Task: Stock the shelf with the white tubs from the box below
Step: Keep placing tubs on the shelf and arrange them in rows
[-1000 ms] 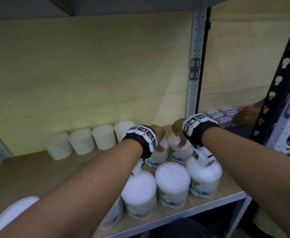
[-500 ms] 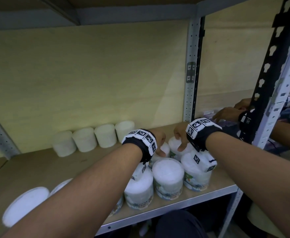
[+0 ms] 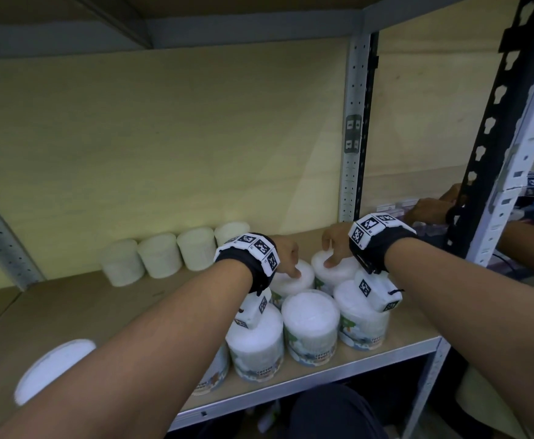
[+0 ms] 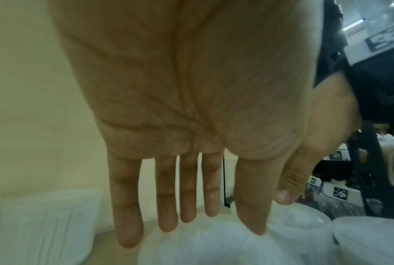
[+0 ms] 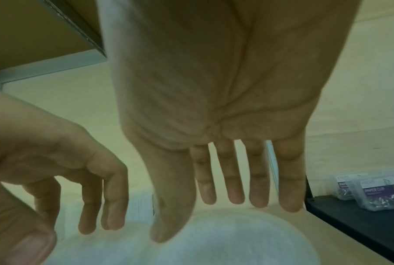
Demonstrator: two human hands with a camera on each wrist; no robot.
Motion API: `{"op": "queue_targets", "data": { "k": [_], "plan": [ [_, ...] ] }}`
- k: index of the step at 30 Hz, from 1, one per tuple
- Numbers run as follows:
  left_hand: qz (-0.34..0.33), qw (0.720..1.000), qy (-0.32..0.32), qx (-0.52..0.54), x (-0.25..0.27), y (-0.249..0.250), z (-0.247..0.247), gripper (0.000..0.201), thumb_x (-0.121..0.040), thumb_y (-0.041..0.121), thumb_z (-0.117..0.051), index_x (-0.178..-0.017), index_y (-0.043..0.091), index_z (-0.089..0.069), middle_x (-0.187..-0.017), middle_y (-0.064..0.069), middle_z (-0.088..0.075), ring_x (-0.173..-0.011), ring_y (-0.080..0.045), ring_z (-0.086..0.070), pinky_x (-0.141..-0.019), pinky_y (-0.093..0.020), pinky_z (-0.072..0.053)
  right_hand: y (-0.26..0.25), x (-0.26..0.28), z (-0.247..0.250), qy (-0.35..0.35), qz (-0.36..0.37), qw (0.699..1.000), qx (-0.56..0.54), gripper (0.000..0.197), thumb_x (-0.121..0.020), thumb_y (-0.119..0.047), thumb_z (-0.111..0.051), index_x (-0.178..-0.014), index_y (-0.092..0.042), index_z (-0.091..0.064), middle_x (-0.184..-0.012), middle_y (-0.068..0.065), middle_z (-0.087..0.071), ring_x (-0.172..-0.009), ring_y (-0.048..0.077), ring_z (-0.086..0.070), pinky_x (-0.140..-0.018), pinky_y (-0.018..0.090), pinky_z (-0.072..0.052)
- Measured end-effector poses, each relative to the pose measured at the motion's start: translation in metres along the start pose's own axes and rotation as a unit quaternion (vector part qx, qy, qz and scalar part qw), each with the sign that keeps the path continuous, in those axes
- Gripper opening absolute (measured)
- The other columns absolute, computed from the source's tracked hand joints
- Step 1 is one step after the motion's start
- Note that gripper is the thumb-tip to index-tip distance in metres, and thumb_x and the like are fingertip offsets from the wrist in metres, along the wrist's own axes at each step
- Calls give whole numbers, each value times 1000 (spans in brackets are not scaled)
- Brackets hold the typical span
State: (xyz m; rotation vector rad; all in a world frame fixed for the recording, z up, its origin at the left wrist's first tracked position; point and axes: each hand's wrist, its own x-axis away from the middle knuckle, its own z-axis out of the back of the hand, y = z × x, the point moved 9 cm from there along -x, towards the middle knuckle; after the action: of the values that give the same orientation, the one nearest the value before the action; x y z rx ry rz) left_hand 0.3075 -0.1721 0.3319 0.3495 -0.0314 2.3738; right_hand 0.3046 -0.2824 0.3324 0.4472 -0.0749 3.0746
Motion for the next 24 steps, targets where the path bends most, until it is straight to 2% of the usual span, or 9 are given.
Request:
{"op": "queue_targets", "data": {
  "k": [3, 6, 8, 12, 15, 24],
  "plan": [
    [22, 1000, 3, 17, 5, -18, 7, 43, -86, 29, -64, -121, 5, -58, -121, -11, -62, -90, -20, -51, -83, -31, -46, -9, -2, 10, 45, 8, 999, -16, 46, -86, -31, -66, -123, -4, -59, -129, 10, -58, -117, 27, -57, -97, 31, -45],
    [52, 998, 21, 39, 13, -45, 14, 40, -87, 27, -64, -120, 6, -60, -113, -9, -63, -92, -20, -54, -84, -30, -47, -20, -8, 19, 71, 9, 997, -34, 40, -86, -28, -65, -120, -7, -62, -127, 9, -59, -115, 27, -58, -96, 31, -45],
    [70, 996, 35, 46, 18, -65, 19, 39, -86, 27, -64, -121, 9, -58, -118, -8, -61, -101, -24, -58, -88, -32, -48, -31, -14, 24, 78, 15, 996, -51, 37, -86, -26, -65, -118, -7, -62, -124, 10, -60, -113, 27, -58, -95, 32, -46],
    [109, 992, 44, 53, 27, -110, 27, 45, -89, 34, -62, -128, 14, -53, -130, -7, -55, -114, -27, -55, -97, -36, -47, -58, -32, 30, 102, 39, 992, -56, 33, -86, -25, -63, -116, -9, -62, -124, 9, -60, -112, 26, -58, -97, 33, -47],
    [134, 988, 59, 52, 34, -146, 32, 49, -89, 39, -60, -130, 16, -49, -133, -6, -52, -116, -26, -53, -96, -35, -45, -82, -46, 33, 102, 57, 992, -49, 35, -89, -26, -60, -120, -10, -60, -128, 7, -56, -116, 25, -55, -97, 32, -45],
    [168, 976, 101, 97, 30, -227, 25, 45, -89, 35, -61, -128, 14, -49, -132, -7, -51, -117, -26, -52, -96, -36, -45, -141, -102, 39, 109, 82, 989, -58, 40, -92, -33, -56, -126, -12, -54, -133, 7, -52, -119, 25, -52, -98, 33, -43]
  ]
}}
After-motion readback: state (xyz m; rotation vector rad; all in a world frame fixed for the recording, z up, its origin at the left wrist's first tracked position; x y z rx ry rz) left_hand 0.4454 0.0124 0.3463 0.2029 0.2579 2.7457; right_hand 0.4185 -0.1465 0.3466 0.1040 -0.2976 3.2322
